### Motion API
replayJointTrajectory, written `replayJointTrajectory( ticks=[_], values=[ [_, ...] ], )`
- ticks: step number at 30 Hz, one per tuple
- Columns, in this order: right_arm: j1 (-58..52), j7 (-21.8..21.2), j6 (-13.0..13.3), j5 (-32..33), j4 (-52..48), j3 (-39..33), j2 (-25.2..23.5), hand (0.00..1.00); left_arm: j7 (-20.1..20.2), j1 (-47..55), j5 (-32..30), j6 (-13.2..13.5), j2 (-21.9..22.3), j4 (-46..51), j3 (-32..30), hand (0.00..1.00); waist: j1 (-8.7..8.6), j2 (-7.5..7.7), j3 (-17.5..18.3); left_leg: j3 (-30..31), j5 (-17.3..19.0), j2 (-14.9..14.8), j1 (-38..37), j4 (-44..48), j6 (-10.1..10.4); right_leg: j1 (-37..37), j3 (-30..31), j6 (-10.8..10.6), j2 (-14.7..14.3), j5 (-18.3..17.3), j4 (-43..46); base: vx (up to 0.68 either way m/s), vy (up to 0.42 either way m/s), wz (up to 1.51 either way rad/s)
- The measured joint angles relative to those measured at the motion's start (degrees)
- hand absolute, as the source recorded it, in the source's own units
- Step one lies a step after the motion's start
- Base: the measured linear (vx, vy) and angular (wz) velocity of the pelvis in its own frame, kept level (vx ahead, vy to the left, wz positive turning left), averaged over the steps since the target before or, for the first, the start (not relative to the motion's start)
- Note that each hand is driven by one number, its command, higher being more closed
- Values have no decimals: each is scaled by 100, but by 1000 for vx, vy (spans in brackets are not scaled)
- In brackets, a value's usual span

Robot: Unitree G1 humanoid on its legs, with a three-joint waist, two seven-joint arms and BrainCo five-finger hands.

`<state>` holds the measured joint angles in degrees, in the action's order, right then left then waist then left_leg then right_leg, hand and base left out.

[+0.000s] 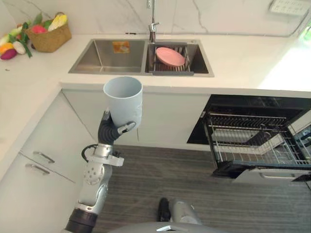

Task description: Walk over to the sink, pick up the cup, carry it to the dishwasher, place the cup inside the dishwasher, then close the dishwasher door

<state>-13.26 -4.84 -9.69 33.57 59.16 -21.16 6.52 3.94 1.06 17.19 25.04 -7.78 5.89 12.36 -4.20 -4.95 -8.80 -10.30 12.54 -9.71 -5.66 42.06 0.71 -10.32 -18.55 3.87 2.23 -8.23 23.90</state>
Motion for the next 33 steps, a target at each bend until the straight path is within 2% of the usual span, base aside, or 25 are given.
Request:
replayJointTrajectory(
  ticks=[1, 2, 4, 5, 6, 7, 8, 9, 11, 12, 15, 16, 18, 19, 21, 22, 23, 26, 27, 28, 29, 30, 31, 32, 33],
  values=[
    [-36, 3, -1, 9, 8, 65, 69, 0, 1, 17, -7, -10, 26, 2, 12, 100, 36, -45, -70, -52, -983, -211, 363, 950, -94, 502, 82, 58, -128, 8, -480, 413, 13, -7],
    [-59, 9, 2, 21, 39, 90, 102, 0, 12, 17, -3, -14, 14, 32, -24, 100, 123, -117, -73, -83, -723, -413, 708, 1670, -146, 923, 195, 69, -246, 19, -821, 408, 28, -28],
    [17, -5, 11, 42, 43, 98, 185, 0, 70, 44, 13, -14, -31, 56, -146, 100, 331, -97, -78, -196, -141, -423, 1076, 1628, -166, 1336, 437, 32, -250, 25, -1148, 402, 14, -80],
    [190, -12, 54, 44, 41, 205, 241, 0, 122, 121, 7, -16, -39, 179, -228, 100, 435, -71, -68, -221, 134, -321, 1181, 927, -121, 1511, 697, -19, -234, 57, -1353, 322, 3, -104],
    [287, -17, 79, 42, 45, 269, 259, 0, 154, 178, -3, -17, -41, 299, -265, 100, 456, -54, -64, -168, 211, -221, 1223, 375, -83, 1562, 824, -46, -210, 70, -1425, 302, 58, -105],
    [472, -34, 120, 40, 39, 315, 262, 0, 188, 297, -17, -13, -58, 579, -325, 100, 488, -3, -73, 172, 245, 93, 1272, -801, -37, 1623, 1061, -167, -139, 108, -1535, 246, 90, -87],
    [551, -41, 128, 41, 42, 340, 262, 0, 190, 337, -43, -9, -70, 704, -343, 100, 519, 17, -69, 380, 193, 241, 1280, -1356, 29, 1632, 1206, -211, -102, 107, -1569, 393, 197, -115],
    [652, -38, 146, 50, 55, 484, 290, 0, 231, 352, -53, 11, -78, 897, -382, 100, 585, 29, -66, 757, -151, 515, 1326, -2416, 217, 1715, 1490, -353, 2, 100, -1663, 344, 201, -92],
    [647, 18, 200, 159, 84, 525, 293, 0, 355, 323, -43, 72, -70, 947, -457, 100, 559, -24, -46, 783, -700, 597, 1355, -3124, 299, 1842, 1589, -526, 30, 21, -1733, 351, 240, -62],
    [568, 129, 242, 344, 133, 519, 299, 0, 519, 310, 37, 115, -60, 933, -520, 100, 590, -119, 6, 703, -1641, 515, 1260, -3370, 189, 1935, 1683, -674, -21, -83, -1746, 352, 261, -55],
    [621, 500, 520, 612, 238, 529, -62, 0, 656, 306, 282, 236, -106, 1031, -630, 100, 632, 315, 91, 134, -1277, 760, 1054, -3403, 21, 1862, 1670, -851, 374, -172, -1687, 293, 203, -79],
    [698, 763, 611, 658, 226, 532, -169, 0, 602, 292, 280, 244, -57, 1044, -617, 100, 595, 417, 134, -112, -1090, 781, 1032, -3363, -71, 1716, 1391, -851, 496, -174, -1495, 206, 128, -90],
    [684, 992, 705, 650, 151, 530, -173, 0, 533, 284, 271, 245, 7, 1043, -489, 100, 549, 399, 131, -348, -888, 785, 866, -3350, -145, 1554, 1039, -848, 604, -174, -1062, 179, 123, -92],
    [610, 1206, 812, 514, -26, 522, -147, 0, 451, 286, 193, 245, 111, 1045, -398, 100, 473, 309, 125, -618, -816, 787, 549, -3545, -184, 1173, 860, -899, 766, -209, -113, 159, 137, -91],
    [597, 1383, 877, 186, -242, 514, -142, 0, 342, 281, 40, 249, 110, 1053, -316, 100, 385, 260, 134, -907, -819, 796, 252, -3694, -204, 646, 668, -1138, 1013, -144, 1091, 175, 131, -78],
    [555, 1448, 955, -104, -347, 527, -136, 0, 219, 280, -84, 239, 91, 1052, -265, 100, 314, 279, 145, -1118, -771, 792, 44, -3727, -194, 386, 355, -1185, 1245, -57, 1666, 214, 66, -90],
    [549, 1512, 1003, -260, -436, 546, -150, 0, 95, 286, -183, 229, 79, 1052, -243, 100, 277, 276, 177, -1348, -736, 743, -67, -3727, -154, 234, -193, -974, 1465, -93, 1781, 228, -7, -94],
    [579, 1538, 1031, -303, -596, 646, -146, 0, -239, 255, -255, 224, 103, 1061, -222, 100, 274, 210, 197, -1694, -683, 370, -129, -3644, 15, 144, -1253, -543, 1623, -309, 1009, 164, -93, -71],
    [564, 1538, 1057, -426, -692, 725, -147, 0, -301, 254, -286, 223, 94, 1064, -222, 100, 281, 203, 195, -1797, -662, 236, -129, -3594, 114, 116, -1385, -497, 1658, -291, 682, 211, -243, -70],
    [559, 1541, 1062, -562, -725, 772, -154, 0, -461, 247, -288, 214, 69, 1065, -223, 100, 278, 241, 206, -1852, -576, 92, -129, -3498, 306, 106, -1364, -414, 1740, -55, 116, 166, -280, -53],
    [474, 1548, 1060, -686, -725, 784, -203, 0, -609, 246, -287, 203, -57, 1092, -231, 100, 294, 501, 311, -1872, -451, 127, -141, -3400, 541, 173, -1317, -211, 1951, 924, -502, 182, -311, -37],
    [457, 1558, 1055, -699, -704, 795, -206, 0, -673, 246, -305, 193, -81, 1062, -224, 100, 291, 518, 304, -1831, -399, 97, -157, -3304, 634, 224, -1156, -872, 1923, 889, -541, 201, -409, -35],
    [439, 1590, 1053, -699, -714, 786, -88, 0, -810, 271, -388, 114, 42, 977, -151, 100, 316, 253, 300, -1742, -363, -180, -110, -3246, 680, 270, -1140, -753, 1586, 917, -629, 139, -310, -32],
    [431, 1613, 1058, -700, -716, 760, -13, 0, -884, 259, -400, 86, 64, 974, -92, 100, 321, 176, 309, -1710, -338, -252, -93, -3242, 700, 259, -1093, -740, 1478, 908, -658, 131, -281, -42],
    [427, 1623, 1056, -705, -718, 739, 126, 0, -965, 192, -446, 53, 121, 973, -56, 100, 318, 7, 337, -1655, -292, -366, -98, -3232, 775, 214, -1042, -710, 1356, 831, -606, 60, -119, -29]
  ],
)
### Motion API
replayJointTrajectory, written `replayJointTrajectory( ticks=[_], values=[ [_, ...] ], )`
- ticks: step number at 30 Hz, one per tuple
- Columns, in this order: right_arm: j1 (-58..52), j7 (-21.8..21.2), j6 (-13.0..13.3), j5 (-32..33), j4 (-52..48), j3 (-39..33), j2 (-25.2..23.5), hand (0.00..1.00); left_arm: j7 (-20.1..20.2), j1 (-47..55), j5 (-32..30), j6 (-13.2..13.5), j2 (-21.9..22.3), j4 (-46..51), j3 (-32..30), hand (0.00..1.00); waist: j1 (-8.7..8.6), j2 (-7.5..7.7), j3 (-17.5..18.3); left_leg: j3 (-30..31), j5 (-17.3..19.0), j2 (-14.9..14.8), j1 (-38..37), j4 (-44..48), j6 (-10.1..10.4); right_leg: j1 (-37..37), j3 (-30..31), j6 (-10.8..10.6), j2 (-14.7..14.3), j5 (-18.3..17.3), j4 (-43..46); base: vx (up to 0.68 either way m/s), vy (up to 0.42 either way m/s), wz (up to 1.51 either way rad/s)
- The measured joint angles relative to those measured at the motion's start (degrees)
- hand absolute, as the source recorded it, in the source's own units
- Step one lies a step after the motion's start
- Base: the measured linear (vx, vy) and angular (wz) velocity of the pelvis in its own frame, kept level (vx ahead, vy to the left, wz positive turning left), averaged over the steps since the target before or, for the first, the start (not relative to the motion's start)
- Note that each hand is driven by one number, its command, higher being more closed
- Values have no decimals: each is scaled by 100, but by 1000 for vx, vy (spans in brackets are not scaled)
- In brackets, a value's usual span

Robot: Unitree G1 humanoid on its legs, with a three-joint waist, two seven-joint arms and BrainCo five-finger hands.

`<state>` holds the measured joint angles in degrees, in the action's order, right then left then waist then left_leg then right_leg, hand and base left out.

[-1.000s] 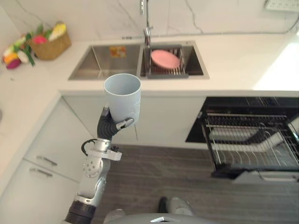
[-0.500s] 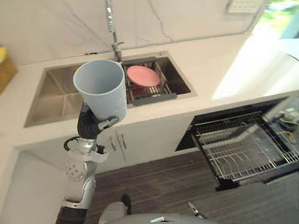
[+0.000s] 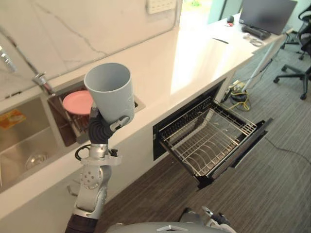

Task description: Walk over to the sink, pick up the cup, carry it to the dishwasher, place the cup inside the dishwasher, then close the dishwasher door

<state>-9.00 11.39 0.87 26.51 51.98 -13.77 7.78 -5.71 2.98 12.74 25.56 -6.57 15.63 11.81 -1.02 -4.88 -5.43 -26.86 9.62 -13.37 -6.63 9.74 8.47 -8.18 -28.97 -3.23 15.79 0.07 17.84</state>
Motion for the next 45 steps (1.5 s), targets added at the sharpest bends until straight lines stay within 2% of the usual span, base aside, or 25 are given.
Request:
replayJointTrajectory(
  ticks=[2, 4, 6, 10, 11, 12, 13, 14, 15, 16, 19, 20, 21, 23, 25, 28, 32, 37, 41, 42, 45],
  values=[
    [-39, -9, -2, -124, -75, -50, 45, 0, -82, -135, -51, -32, -2, 0, 1, 100, -2, -63, -2, 13, 73, -104, 11, 131, 104, -99, 137, -32, -37, -158, 229, 12, -105, -19],
    [-164, -76, -7, -226, -271, -68, -25, 0, -263, -138, -54, -34, -9, -14, -16, 100, 28, -18, -27, 103, 291, -259, 199, 542, 156, -198, 435, -128, -107, -327, 444, -56, -66, 6],
    [-321, -204, -70, -217, -393, -92, -165, 0, -423, -105, -60, -52, 2, -70, -35, 100, -11, 28, -39, 503, 400, -393, 510, 932, 207, -187, 637, -221, -166, -587, 618, -71, -74, 66],
    [-488, -510, -323, -407, -379, 23, -178, 0, -684, 38, -61, -64, -9, -76, -100, 100, 31, 231, -142, 993, 318, -573, 768, 1061, 275, -149, 390, -154, -228, -1104, 1054, -28, -151, 61],
    [-482, -508, -370, -419, -373, 34, -178, 0, -678, 105, -58, -75, -13, -101, -125, 100, 25, 259, -168, 1087, 231, -619, 809, 1130, -34, 3, 192, -106, -238, -1255, 1006, 39, -159, 65],
    [-497, -508, -368, -409, -368, 36, -186, 0, -655, 122, -57, -79, -14, -122, -96, 100, 7, 259, -174, 1122, 156, -648, 888, 1285, -282, 107, 76, -100, -268, -1263, 907, 54, -177, 85],
    [-550, -502, -348, -320, -364, 27, -187, 0, -509, 121, -56, -79, 8, -139, -43, 100, -15, 224, -193, 1185, -10, -740, 1224, 1760, -529, 370, -125, 14, -368, -1167, 634, 44, -154, 74],
    [-553, -496, -330, -262, -345, 4, -172, 0, -351, 124, -63, -73, 76, -128, -42, 100, 69, 203, -214, 1285, 217, -561, 1385, 1981, -176, 551, -213, 40, -399, -1066, 373, 41, -120, 54],
    [-545, -489, -308, -203, -316, -4, -130, 0, -311, 124, -65, -68, 84, -112, -42, 100, 117, 177, -206, 1280, 244, -370, 1368, 1825, -156, 606, -223, -7, -375, -989, 294, 68, -14, 17],
    [-509, -476, -231, -145, -320, -3, -31, 0, -219, 125, -62, -49, 84, -99, -50, 100, 141, 83, -139, 1216, 48, 5, 1296, 1192, -346, 630, -237, -57, -376, -921, 217, 74, 13, -1],
    [-261, -223, -60, 241, -365, 15, -79, 0, -218, 189, -70, -37, 79, -108, -27, 100, 149, 151, -129, 1262, -438, 410, 848, 212, -317, 554, 28, -127, -292, -800, 65, 66, -5, -9],
    [-139, -100, 21, 418, -365, 4, -90, 0, -238, 239, -70, -35, 94, -112, -12, 100, 121, 68, -86, 1228, -562, 460, 798, -15, -320, 514, 76, -125, -302, -711, -62, 27, 34, -17],
    [-102, -45, 80, 534, -376, -8, -106, 0, -240, 249, -67, -35, 89, -118, -13, 100, 95, 80, -93, 1219, -638, 476, 786, -107, -322, 518, 76, -129, -319, -648, -161, 5, 35, -13],
    [-85, 163, 430, 985, -383, -113, -198, 0, -229, 175, -60, -34, 90, -115, 26, 100, 61, 62, -81, 1118, -874, 506, 644, -536, -306, 638, 27, -143, -418, -424, -586, 4, 40, -3],
    [-84, 339, 684, 1155, -393, -198, -264, 0, -226, 142, -53, -34, 82, -115, 64, 100, 47, 69, -82, 1104, -966, 532, 554, -739, -315, 696, 29, -157, -443, -327, -753, -5, 48, -3],
    [-55, 668, 985, 1269, -459, -270, -280, 0, -219, 105, -43, -32, 81, -105, 157, 100, 64, 58, -71, 915, -973, 547, 417, -906, -318, 716, 177, -176, -507, -185, -949, -26, 35, -22],
    [-37, 929, 1202, 1310, -906, -273, -310, 0, -148, 98, -37, -30, 83, -103, 294, 100, 18, 64, -55, 684, -960, 552, 375, -972, -323, 715, 393, -180, -588, 96, -1327, -45, 35, -35],
    [-38, 1316, 1652, 1189, -1490, -307, -565, 0, -164, -5, -34, -29, 81, -103, 476, 100, -70, 149, 34, 372, -927, 583, 340, -988, -350, 725, 667, -176, -689, 460, -1793, -38, 17, -31],
    [-178, 1232, 1970, 1133, -2868, -445, -780, 0, -171, -163, -30, -30, 86, -102, 463, 100, -152, 151, 46, 132, -841, 616, 163, -979, -353, 811, 860, -190, -713, 596, -1966, -37, 14, -34],
    [-184, 1076, 2056, 1119, -3301, -430, -786, 0, -164, -200, -20, -30, 87, -102, 463, 100, -181, 151, 70, 85, -823, 627, 156, -971, -356, 807, 915, -194, -713, 612, -2006, -40, 11, -28],
    [-83, 229, 2322, 1016, -4718, -180, -750, 0, -133, -312, 180, -72, 98, -102, 468, 100, -233, 164, 111, 8, -790, 643, 168, -927, -364, 811, 975, -194, -720, 723, -2143, -39, 8, -16]
  ],
)
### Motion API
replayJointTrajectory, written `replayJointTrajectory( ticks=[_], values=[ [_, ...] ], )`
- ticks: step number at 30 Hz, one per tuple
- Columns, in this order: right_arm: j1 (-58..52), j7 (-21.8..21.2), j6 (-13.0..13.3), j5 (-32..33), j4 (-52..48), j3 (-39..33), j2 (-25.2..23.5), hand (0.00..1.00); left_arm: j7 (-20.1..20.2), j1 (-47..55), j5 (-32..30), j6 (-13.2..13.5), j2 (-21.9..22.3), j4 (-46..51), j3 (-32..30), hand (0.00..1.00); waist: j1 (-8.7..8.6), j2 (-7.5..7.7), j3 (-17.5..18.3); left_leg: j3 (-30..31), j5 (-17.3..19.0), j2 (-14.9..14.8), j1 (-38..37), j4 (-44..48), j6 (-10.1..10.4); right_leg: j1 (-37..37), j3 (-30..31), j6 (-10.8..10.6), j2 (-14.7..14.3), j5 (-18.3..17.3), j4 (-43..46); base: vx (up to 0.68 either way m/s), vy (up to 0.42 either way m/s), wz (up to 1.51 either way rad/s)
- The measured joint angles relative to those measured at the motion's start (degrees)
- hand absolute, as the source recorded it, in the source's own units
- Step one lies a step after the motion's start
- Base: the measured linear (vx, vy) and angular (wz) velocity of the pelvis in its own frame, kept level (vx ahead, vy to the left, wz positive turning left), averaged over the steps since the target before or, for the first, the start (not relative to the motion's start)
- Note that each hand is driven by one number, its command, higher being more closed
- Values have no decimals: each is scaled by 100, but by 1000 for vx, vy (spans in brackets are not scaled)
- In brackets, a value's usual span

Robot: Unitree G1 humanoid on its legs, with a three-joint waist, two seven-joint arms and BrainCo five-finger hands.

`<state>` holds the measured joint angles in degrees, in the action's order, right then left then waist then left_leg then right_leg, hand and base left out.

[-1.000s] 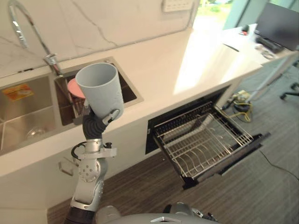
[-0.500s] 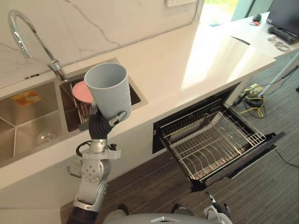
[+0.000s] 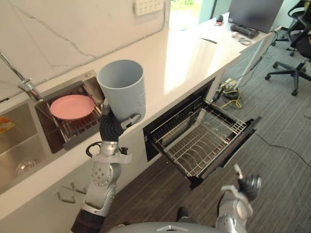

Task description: Walk over to the sink, pick up the cup, carry it to the dishwasher, place the cup inside the dishwasher, then close the dishwasher door

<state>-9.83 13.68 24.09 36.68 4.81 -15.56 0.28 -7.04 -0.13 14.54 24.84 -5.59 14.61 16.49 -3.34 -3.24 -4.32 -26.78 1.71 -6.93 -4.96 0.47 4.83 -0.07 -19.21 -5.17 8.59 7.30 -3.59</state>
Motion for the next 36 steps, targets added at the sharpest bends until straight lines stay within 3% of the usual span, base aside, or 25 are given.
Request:
replayJointTrajectory(
  ticks=[2, 4, 6, 9, 13, 19, 23, 28, 36],
  values=[
    [260, -953, 130, -17, -819, 672, 104, 0, 38, -90, 235, -20, 18, -3, 22, 100, 1, 31, 15, -1, 13, -1, 11, 38, -11, 11, 11, 5, -9, 48, -42, -28, 6, -4],
    [591, -1577, 149, -65, -1108, 1464, 228, 0, 53, -112, 284, -65, 63, -41, 191, 100, 29, 72, 45, 8, 12, 5, 15, 39, -11, 31, 4, 7, -16, 77, -81, 0, 0, 0],
    [954, -2075, 50, -68, -1115, 2245, 269, 0, -10, -191, 154, -165, 97, -273, 487, 100, 139, 122, 94, 39, 12, 15, 18, 37, -13, 58, -25, 2, -12, 84, -101, -12, 15, 9],
    [1374, -2490, -222, -50, -1035, 3291, 238, 0, -330, -309, -473, -464, 213, -681, 974, 100, 273, 169, 137, 268, -16, 72, 94, 32, -56, 125, -206, -19, 37, 71, -101, 4, 32, 36],
    [1731, -2471, -484, 10, -629, 3762, 218, 0, -1442, -345, -1393, -719, 300, -952, 789, 100, 409, 190, 152, 616, -67, 186, 79, -31, -128, 280, -413, -56, 127, 64, -101, 7, 47, 34],
    [2215, -2005, -666, -25, -87, 4422, 76, 0, -3192, -354, -3108, -1221, 294, -1319, 744, 100, 621, 294, 209, 962, -349, 328, 21, -388, -210, 414, -742, -77, 227, 73, -102, -39, 46, 29],
    [2423, -1679, -687, -130, -83, 4669, 2, 0, -3773, -353, -3617, -1276, 297, -1323, 664, 100, 682, 328, 227, 1116, -461, 365, 31, -520, -248, 465, -897, -102, 274, 81, -101, -70, 27, 23],
    [2427, -1260, -688, -340, -83, 4835, -14, 0, -4153, -350, -3947, -1420, 337, -1468, 662, 100, 673, 338, 238, 1241, -504, 401, 38, -532, -231, 495, -996, -127, 327, -20, -21, -42, 30, 14],
    [2427, -1014, -683, -336, -85, 4927, -18, 0, -4844, -350, -4299, -1694, 345, -1702, 704, 100, 660, 348, 251, 1274, -577, 399, 40, -534, -261, 489, -1009, -119, 323, -30, 14, -3, 2, 0]
  ],
)
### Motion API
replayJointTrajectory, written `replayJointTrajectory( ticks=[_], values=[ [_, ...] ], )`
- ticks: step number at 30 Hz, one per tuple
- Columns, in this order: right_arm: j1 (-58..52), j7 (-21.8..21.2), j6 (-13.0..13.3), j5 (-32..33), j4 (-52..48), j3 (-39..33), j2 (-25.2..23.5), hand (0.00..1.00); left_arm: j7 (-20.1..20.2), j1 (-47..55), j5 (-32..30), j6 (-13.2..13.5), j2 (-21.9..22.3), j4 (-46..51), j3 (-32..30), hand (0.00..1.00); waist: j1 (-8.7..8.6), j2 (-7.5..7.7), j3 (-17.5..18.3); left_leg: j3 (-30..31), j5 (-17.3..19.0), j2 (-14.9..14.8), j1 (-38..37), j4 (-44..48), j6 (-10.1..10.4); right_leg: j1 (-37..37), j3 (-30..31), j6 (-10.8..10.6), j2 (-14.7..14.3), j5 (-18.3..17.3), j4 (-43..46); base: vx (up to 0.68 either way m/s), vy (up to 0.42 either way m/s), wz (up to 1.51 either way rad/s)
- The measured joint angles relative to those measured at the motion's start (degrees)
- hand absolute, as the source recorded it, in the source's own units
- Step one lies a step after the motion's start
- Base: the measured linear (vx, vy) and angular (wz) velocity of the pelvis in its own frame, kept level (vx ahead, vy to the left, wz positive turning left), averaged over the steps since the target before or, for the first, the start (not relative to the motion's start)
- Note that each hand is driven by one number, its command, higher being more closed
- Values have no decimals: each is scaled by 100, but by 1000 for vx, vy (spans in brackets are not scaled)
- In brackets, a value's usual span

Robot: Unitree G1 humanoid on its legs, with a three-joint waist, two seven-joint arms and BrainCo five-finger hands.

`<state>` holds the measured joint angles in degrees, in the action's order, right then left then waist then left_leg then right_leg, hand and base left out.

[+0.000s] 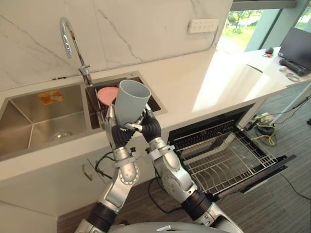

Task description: Walk over to the sink, pick up the cup, carry it to the dishwasher, place the cup inside the dishwasher, then close the dishwasher door

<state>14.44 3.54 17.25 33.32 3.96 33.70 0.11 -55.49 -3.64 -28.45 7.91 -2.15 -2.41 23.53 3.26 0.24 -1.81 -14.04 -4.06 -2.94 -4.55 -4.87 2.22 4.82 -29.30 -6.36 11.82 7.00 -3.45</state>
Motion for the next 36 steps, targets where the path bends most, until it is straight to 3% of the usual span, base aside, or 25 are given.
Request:
replayJointTrajectory(
  ticks=[5, 7, 10, 12, 14, 17, 21, 25, 28, 31, 36],
  values=[
    [-5, 230, 278, -3, -7, -28, -6, 0, -205, 15, -142, -132, 3, -170, -54, 100, -13, 55, 49, 11, -11, 3, 6, 0, 1, -7, -2, 14, -1, -2, 13, 0, 0, 0],
    [-140, 277, 348, 3, -5, -520, 44, 0, -209, 13, -229, -130, -31, -266, -224, 100, -17, 88, 102, 14, -22, 2, 67, 0, -1, -75, 14, 15, 0, -10, 42, 3, 3, 2],
    [-767, -831, 528, 1266, -383, -2113, 387, 0, -447, 77, -210, -69, -79, -440, -949, 100, -47, 107, 99, 19, -38, 13, 89, 0, -5, -87, 43, 13, 3, -11, 36, 2, 2, 1],
    [-959, -1142, 501, 1696, -778, -2582, 662, 0, -640, 167, -209, -33, -188, -444, -1173, 100, -111, 106, 98, 3, -35, 8, 90, -1, -1, -94, 56, 3, -4, -19, 25, 9, 2, -5],
    [-970, -1368, 333, 2050, -1416, -2714, 874, 0, -816, 281, -214, -20, -196, -443, -1158, 100, -234, 105, 99, -45, -20, -17, 62, -1, 20, -97, 106, 6, -36, -19, 8, 12, -11, -12],
    [-902, -1414, -54, 2090, -1771, -2570, 843, 0, -828, 277, -300, -20, -76, -419, -998, 100, -236, 113, 103, -112, -7, -56, 35, 0, 40, -105, 184, 17, -78, -15, -14, 8, -21, -13],
    [-882, -1137, -710, 2081, -1832, -2248, 694, 0, -835, 265, -455, -19, 56, -248, -870, 100, -216, 115, 103, -145, 7, -86, 42, 0, 62, -110, 209, 45, -120, 6, -60, 2, -7, -4],
    [-832, -901, -1054, 2158, -1832, -2269, 714, 0, -877, 264, -454, -20, 48, -244, -876, 100, -184, 116, 102, -143, 5, -78, 31, 1, 61, -89, 208, 38, -117, 69, -69, 0, 0, 0],
    [-689, -836, -1460, 2474, -1831, -2253, 715, 0, -878, 264, -454, -18, 55, -199, -872, 100, -185, 118, 101, -143, 5, -74, 27, 1, 60, -85, 207, 38, -115, 72, -68, 0, 0, 0],
    [-611, -836, -1711, 2530, -1825, -2126, 716, 0, -879, 263, -456, 112, 64, -67, -758, 100, -167, 122, 98, -138, 2, -73, 20, 0, 57, -79, 204, 38, -113, 71, -60, 0, 0, 0],
    [-378, -829, -1835, 2312, -1758, -1846, 717, 0, -871, 228, -572, 138, 115, -46, -671, 100, -168, 133, 91, -146, -6, -75, -29, -1, 51, -58, 220, 44, -108, 60, -18, -2, 1, -1]
  ],
)
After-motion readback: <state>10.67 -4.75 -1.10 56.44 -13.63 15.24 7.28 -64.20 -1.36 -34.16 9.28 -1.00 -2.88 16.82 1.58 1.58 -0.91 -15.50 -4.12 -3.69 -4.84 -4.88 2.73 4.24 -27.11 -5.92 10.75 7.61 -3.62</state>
